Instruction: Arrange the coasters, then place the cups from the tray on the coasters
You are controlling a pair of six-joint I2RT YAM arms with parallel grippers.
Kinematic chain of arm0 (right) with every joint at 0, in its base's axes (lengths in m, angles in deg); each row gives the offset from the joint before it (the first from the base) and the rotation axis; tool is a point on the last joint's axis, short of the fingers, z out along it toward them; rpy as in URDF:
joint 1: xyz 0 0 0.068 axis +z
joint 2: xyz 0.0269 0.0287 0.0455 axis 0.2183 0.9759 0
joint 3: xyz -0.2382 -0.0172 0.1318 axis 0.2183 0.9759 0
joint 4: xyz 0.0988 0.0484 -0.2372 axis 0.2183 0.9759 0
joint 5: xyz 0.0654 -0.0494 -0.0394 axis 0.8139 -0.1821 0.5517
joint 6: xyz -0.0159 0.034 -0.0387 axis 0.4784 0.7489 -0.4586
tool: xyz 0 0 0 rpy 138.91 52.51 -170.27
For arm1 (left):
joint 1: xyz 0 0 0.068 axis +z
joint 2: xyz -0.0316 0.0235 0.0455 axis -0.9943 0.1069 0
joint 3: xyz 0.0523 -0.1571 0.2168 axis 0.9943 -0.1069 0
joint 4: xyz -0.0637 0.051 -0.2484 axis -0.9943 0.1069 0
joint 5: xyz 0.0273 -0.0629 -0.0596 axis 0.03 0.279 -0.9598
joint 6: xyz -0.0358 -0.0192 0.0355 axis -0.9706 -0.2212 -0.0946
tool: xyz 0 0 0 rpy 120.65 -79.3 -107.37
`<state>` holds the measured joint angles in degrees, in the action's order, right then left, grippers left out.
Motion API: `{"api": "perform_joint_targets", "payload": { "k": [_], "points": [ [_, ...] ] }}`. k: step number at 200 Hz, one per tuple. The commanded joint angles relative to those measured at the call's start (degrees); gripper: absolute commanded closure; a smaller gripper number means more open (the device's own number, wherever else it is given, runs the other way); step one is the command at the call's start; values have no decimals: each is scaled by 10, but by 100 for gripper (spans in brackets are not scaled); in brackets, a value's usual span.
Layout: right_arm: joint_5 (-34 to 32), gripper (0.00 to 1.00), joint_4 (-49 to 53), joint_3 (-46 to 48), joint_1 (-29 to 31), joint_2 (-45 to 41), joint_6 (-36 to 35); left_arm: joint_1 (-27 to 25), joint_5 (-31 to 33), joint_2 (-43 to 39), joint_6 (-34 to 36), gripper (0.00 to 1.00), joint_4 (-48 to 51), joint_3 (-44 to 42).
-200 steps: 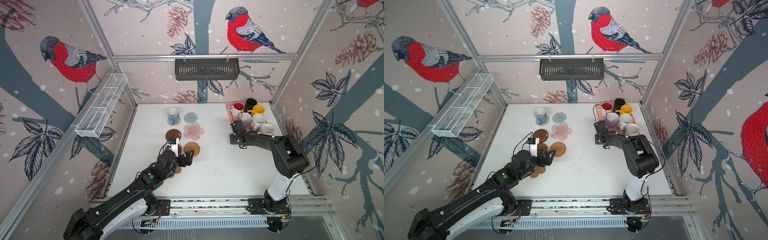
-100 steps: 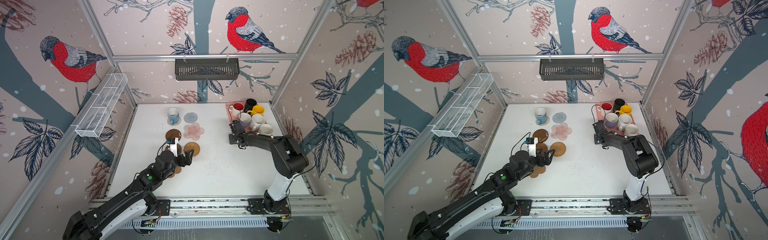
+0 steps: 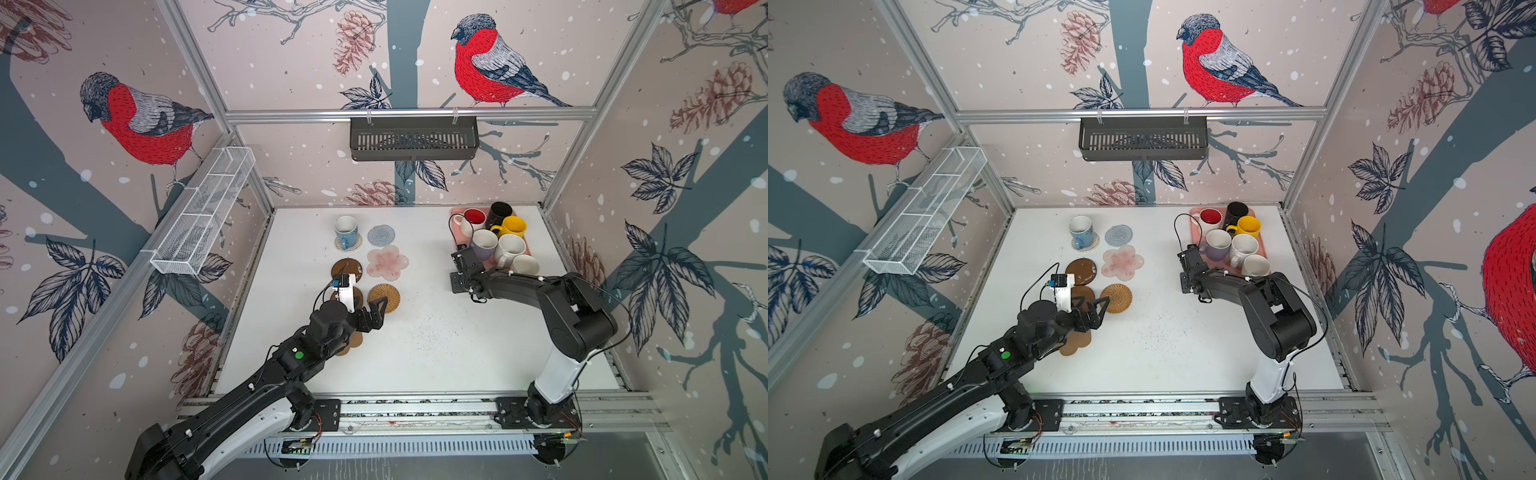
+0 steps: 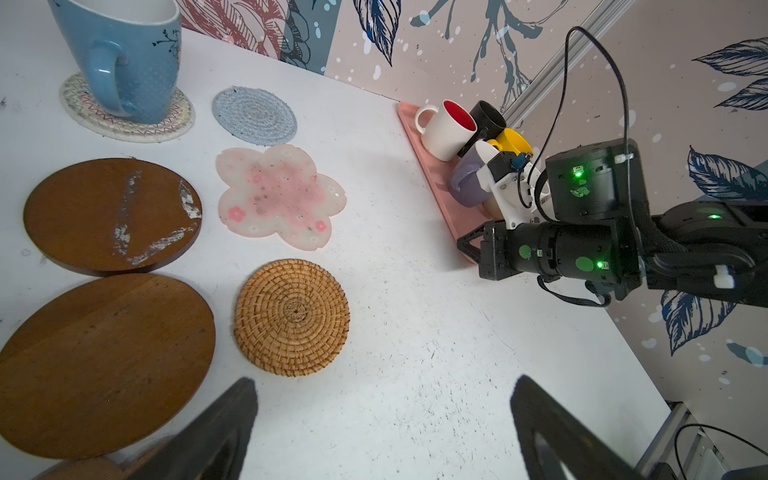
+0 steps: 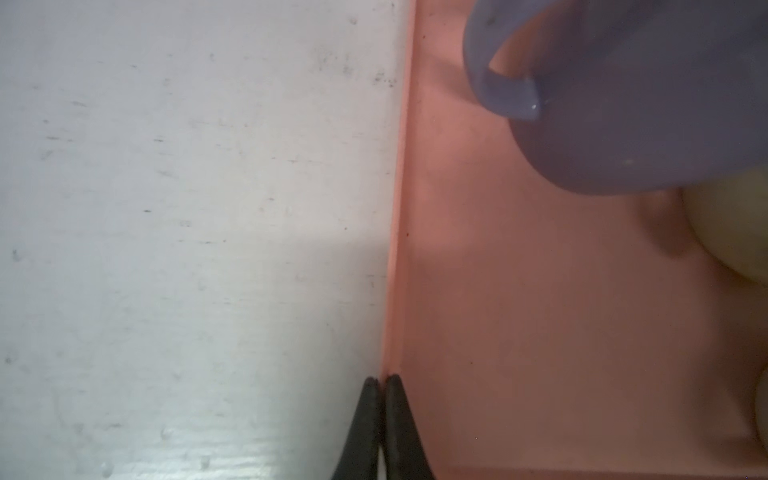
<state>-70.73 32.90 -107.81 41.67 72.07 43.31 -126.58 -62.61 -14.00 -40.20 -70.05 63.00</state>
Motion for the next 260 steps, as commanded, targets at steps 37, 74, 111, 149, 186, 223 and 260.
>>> {"api": "perform_joint_targets", "payload": {
  "k": [37,74,111,149,186,223,260],
  "points": [
    [71,98,61,18,44,-20,30,0,9,0,10,4,7,16],
    [83,98,57,44,77,-28,47,0,23,3,26,4,27,27],
    [91,98,38,82,116,-58,87,0,32,-2,29,4,36,30],
    [87,98,30,108,162,-99,136,0,32,2,33,4,49,39],
    [86,98,19,126,191,-122,173,0,32,-6,32,4,55,38],
    [85,99,8,124,197,-114,188,0,29,-10,28,4,60,34],
    [98,99,-8,106,196,-84,193,0,28,-19,23,4,67,34]
  ]
}}
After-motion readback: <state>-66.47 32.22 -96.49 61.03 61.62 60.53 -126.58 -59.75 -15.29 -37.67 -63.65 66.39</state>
